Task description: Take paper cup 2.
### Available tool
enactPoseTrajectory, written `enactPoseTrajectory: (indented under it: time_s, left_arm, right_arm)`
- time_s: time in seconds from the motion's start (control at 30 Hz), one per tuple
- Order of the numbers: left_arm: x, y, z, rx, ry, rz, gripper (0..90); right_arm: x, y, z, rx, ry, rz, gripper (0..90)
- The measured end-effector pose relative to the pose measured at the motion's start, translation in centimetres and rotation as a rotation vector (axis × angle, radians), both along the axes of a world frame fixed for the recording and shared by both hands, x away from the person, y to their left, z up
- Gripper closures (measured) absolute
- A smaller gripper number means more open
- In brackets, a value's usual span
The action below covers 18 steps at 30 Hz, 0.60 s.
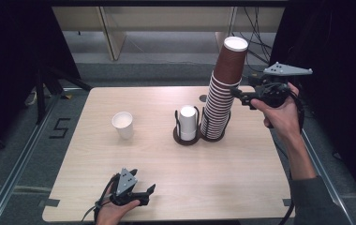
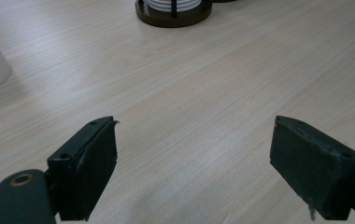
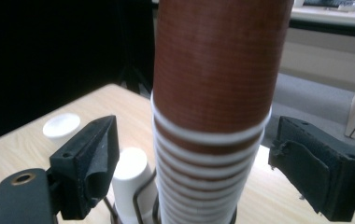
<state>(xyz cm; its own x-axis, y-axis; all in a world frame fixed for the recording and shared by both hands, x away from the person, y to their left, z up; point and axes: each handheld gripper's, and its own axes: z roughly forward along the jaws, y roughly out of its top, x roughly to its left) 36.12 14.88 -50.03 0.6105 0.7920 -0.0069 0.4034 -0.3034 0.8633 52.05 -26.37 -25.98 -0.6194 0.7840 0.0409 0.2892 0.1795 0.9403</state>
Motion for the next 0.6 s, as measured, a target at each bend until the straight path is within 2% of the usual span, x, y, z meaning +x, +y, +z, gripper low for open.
enactPoseTrajectory:
  time_s: [0.03,0.07,0.17,0.43,0.5,0.57,0.6]
  left_arm:
    - [0.0,-0.1,0.0,-0.008,0.001,0.005,14.6]
    - [0.0,0.0,0.0,0.008,0.003,0.000,14.6]
    - [0.0,-0.1,-0.1,0.008,0.007,-0.009,14.6]
    - [0.0,0.0,0.0,0.010,0.004,-0.002,14.6]
    - [0.1,0.0,0.0,0.005,0.003,-0.005,14.6]
    - [0.1,0.0,0.0,0.006,0.003,-0.005,14.6]
    - [0.1,0.0,0.1,0.006,0.002,-0.006,14.6]
  right_arm:
    - [0.3,0.1,0.3,-0.008,-0.016,-0.003,15.4]
    - [0.7,0.3,0.8,-0.007,-0.013,-0.011,15.4]
    - [1.4,0.7,1.5,-0.015,-0.013,-0.023,15.4]
    - [2.8,1.6,2.1,-0.017,-0.014,-0.048,15.5]
    - [3.2,1.6,2.3,-0.006,-0.020,-0.051,15.4]
    - [3.7,1.8,2.4,0.026,-0.011,-0.051,15.4]
    - [3.9,1.9,2.4,0.022,-0.010,-0.049,15.4]
